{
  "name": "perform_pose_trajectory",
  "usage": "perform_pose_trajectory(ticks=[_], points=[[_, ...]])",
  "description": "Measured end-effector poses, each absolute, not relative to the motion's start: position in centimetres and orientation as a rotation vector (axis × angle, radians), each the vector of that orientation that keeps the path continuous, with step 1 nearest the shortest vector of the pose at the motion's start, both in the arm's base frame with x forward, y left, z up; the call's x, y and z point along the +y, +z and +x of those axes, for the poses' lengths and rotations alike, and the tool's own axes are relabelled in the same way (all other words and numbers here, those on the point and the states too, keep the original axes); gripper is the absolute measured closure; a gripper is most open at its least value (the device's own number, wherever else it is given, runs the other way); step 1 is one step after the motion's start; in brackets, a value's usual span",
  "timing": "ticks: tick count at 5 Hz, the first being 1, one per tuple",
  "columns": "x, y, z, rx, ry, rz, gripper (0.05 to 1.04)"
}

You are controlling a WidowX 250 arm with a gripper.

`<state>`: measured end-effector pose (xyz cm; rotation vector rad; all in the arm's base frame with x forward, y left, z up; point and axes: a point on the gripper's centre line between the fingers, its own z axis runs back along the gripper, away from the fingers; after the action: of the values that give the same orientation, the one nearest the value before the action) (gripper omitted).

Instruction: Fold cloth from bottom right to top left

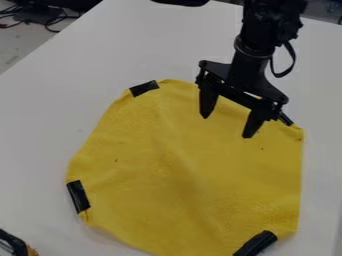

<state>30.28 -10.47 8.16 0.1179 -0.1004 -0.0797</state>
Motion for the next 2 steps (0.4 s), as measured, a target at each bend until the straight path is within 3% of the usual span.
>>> perform_pose_trajectory(ticks=[1,2], points=[[-13.8,7.8,25.5,-0.131,0.024,0.064,0.082],[-16.0,7.1,23.1,-0.151,0.090,0.006,0.082]])
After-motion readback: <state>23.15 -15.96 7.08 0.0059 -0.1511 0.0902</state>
